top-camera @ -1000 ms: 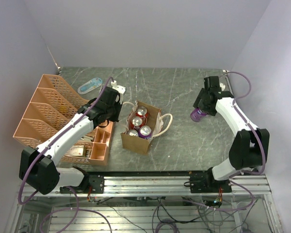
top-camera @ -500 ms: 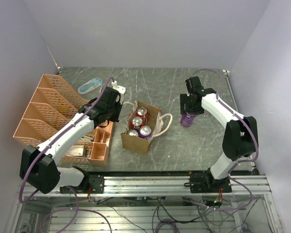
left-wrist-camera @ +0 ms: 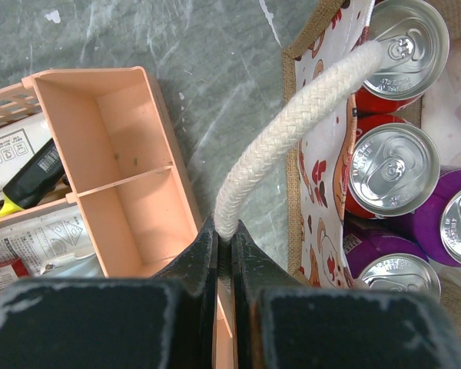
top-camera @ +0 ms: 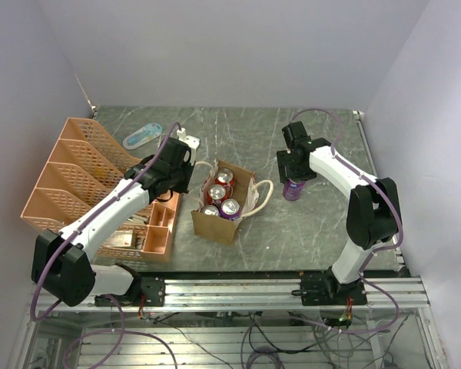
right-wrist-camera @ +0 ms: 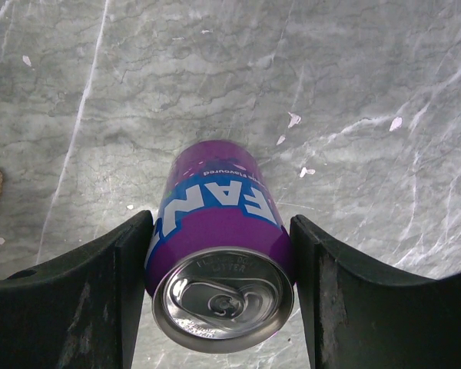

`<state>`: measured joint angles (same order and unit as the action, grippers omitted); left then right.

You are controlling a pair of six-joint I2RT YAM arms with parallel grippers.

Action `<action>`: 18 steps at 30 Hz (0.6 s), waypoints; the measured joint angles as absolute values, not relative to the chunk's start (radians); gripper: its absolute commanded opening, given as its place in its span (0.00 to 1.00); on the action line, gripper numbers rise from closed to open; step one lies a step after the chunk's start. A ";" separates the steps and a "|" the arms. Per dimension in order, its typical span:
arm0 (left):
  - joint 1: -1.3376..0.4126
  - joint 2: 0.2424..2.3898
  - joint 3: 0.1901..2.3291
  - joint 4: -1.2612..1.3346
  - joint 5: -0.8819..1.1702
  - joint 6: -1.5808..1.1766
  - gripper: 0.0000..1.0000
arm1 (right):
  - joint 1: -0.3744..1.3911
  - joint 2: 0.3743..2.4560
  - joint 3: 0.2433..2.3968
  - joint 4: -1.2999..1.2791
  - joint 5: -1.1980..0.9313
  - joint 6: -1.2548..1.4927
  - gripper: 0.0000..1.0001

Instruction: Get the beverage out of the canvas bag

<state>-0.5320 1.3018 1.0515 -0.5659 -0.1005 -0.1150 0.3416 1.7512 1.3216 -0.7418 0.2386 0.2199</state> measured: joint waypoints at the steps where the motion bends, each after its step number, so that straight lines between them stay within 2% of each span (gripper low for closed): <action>1: -0.532 1.302 1.052 -0.566 -0.100 -0.115 0.07 | 0.342 1.751 1.322 -0.741 0.239 0.220 0.30; 8: -0.532 1.302 1.052 -0.566 -0.101 -0.115 0.07 | 0.342 1.747 1.314 -0.726 0.240 0.211 0.61; 10: -0.532 1.302 1.052 -0.566 -0.100 -0.115 0.07 | 0.342 1.743 1.310 -0.722 0.240 0.209 0.67; 18: -0.532 1.304 1.052 -0.566 -0.100 -0.115 0.07 | 0.342 1.668 1.263 -0.700 0.255 0.208 0.81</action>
